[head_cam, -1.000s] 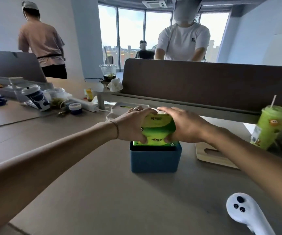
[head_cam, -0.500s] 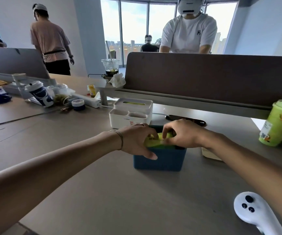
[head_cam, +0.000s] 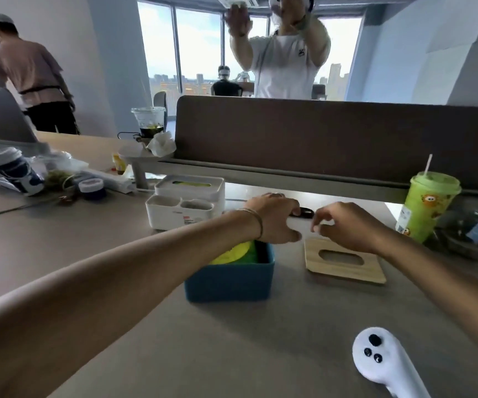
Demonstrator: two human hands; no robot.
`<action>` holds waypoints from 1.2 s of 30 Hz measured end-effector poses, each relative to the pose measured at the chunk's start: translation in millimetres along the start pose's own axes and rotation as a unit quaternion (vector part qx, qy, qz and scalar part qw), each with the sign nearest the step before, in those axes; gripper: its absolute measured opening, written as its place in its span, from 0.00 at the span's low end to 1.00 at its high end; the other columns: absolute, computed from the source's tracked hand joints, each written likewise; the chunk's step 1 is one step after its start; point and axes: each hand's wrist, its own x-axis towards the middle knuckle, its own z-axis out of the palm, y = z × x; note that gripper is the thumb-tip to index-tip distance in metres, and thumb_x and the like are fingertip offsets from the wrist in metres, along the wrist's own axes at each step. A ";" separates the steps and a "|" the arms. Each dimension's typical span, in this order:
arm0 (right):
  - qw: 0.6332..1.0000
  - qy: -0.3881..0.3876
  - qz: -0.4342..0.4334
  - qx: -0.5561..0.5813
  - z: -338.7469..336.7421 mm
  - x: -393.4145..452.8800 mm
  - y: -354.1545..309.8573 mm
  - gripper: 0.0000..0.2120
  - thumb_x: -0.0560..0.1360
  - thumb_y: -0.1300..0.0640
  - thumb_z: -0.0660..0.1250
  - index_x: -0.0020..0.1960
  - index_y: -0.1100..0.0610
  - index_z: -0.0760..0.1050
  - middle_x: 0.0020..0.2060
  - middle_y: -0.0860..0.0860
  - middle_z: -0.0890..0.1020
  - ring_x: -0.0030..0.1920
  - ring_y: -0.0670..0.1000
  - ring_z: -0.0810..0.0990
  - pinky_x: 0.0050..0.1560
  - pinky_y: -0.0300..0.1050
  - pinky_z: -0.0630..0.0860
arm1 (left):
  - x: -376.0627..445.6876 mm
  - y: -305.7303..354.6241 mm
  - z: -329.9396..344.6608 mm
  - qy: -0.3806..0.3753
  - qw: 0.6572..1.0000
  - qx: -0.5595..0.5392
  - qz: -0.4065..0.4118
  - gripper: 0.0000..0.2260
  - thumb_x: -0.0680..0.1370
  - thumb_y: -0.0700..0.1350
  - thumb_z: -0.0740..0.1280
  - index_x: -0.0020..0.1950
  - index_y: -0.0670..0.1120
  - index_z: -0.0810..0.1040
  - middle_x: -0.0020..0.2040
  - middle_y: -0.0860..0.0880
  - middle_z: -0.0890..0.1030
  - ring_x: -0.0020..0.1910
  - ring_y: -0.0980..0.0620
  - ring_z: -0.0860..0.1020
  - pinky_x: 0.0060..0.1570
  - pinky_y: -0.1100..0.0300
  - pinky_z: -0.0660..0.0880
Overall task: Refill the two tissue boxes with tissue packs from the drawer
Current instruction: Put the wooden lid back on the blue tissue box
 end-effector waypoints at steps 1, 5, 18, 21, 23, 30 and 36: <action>1.000 -0.005 0.015 -0.002 -0.5 -4.5 11.8 0.07 0.76 0.56 0.67 0.46 0.49 0.84 0.48 0.47 0.86 0.51 0.51 0.81 0.51 0.48 0.77 | 11.1 11.6 5.5 -0.033 0.999 0.025 0.016 0.32 0.72 0.63 0.70 0.73 0.54 0.69 0.67 0.48 0.75 0.65 0.45 0.74 0.60 0.52 0.73; 0.998 -0.025 0.052 0.021 4.1 -18.4 44.3 0.08 0.77 0.58 0.66 0.46 0.48 0.83 0.48 0.46 0.84 0.49 0.49 0.81 0.50 0.46 0.77 | 53.8 40.0 36.7 -0.192 0.978 0.072 0.038 0.48 0.69 0.64 0.74 0.81 0.52 0.54 0.77 0.47 0.65 0.74 0.45 0.66 0.68 0.51 0.67; 0.995 -0.005 0.099 0.032 12.7 -30.5 88.2 0.07 0.76 0.55 0.68 0.46 0.47 0.84 0.51 0.47 0.86 0.51 0.50 0.82 0.54 0.48 0.79 | 98.3 40.3 85.9 -0.243 0.967 0.021 0.068 0.54 0.64 0.67 0.76 0.81 0.53 0.51 0.75 0.47 0.68 0.71 0.44 0.69 0.68 0.51 0.69; 0.994 0.008 0.103 0.036 15.7 -30.8 90.1 0.08 0.75 0.56 0.69 0.51 0.47 0.83 0.55 0.48 0.85 0.55 0.51 0.81 0.55 0.47 0.77 | 90.2 45.5 76.6 -0.212 0.973 0.018 0.089 0.49 0.65 0.65 0.76 0.76 0.55 0.52 0.53 0.49 0.78 0.52 0.47 0.77 0.47 0.53 0.75; 0.995 0.019 0.092 0.046 17.3 -29.3 92.3 0.17 0.72 0.54 0.73 0.61 0.48 0.80 0.61 0.48 0.82 0.61 0.51 0.79 0.58 0.47 0.76 | 83.7 46.8 67.4 -0.184 0.979 0.006 0.092 0.45 0.65 0.63 0.76 0.73 0.57 0.53 0.44 0.50 0.76 0.42 0.51 0.76 0.39 0.54 0.73; 0.995 -0.031 0.003 0.091 1.2 -11.4 60.7 0.58 0.60 0.40 0.81 0.81 0.45 0.51 0.80 0.47 0.59 0.79 0.50 0.58 0.74 0.48 0.63 | 41.6 24.8 2.0 -0.099 0.993 0.009 0.061 0.42 0.62 0.64 0.77 0.65 0.58 0.54 0.42 0.52 0.78 0.39 0.53 0.75 0.44 0.50 0.77; 0.986 -0.119 -0.057 0.104 -9.6 5.2 5.3 0.60 0.61 0.42 0.82 0.81 0.40 0.47 0.79 0.44 0.61 0.74 0.48 0.64 0.71 0.45 0.69 | -19.7 -21.7 -35.9 -0.064 0.997 -0.005 0.052 0.39 0.65 0.61 0.78 0.66 0.56 0.57 0.39 0.52 0.78 0.36 0.55 0.74 0.36 0.58 0.70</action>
